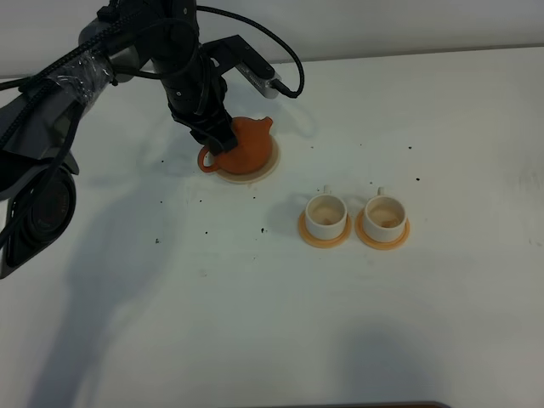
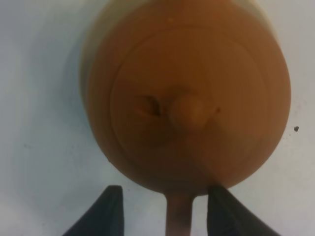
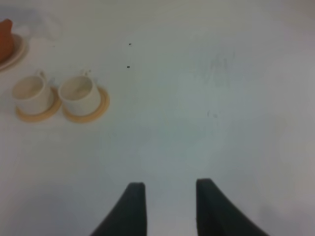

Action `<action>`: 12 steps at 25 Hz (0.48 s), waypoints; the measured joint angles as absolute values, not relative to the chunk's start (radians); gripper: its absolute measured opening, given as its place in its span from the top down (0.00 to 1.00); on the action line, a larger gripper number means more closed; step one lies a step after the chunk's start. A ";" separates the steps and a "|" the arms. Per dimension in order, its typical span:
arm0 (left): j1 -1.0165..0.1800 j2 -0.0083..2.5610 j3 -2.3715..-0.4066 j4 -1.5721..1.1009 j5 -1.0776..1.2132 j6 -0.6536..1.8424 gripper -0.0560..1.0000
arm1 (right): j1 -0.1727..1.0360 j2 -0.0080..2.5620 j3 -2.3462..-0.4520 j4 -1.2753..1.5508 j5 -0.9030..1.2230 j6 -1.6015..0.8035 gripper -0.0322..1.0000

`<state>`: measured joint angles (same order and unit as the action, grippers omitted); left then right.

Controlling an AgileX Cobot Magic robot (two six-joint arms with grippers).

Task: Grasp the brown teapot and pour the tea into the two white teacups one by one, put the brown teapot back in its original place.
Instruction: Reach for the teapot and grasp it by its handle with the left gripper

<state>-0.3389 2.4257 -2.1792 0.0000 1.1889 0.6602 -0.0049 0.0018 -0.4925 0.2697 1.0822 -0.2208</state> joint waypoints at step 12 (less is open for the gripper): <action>-0.333 2.428 -2.154 0.012 1.189 0.652 0.61 | -0.005 0.002 -0.493 0.270 1.082 -0.221 0.73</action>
<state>-0.3330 2.4280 -2.1545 0.0116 1.1889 0.6515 -0.0049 0.0018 -0.4925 0.2701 1.0822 -0.2208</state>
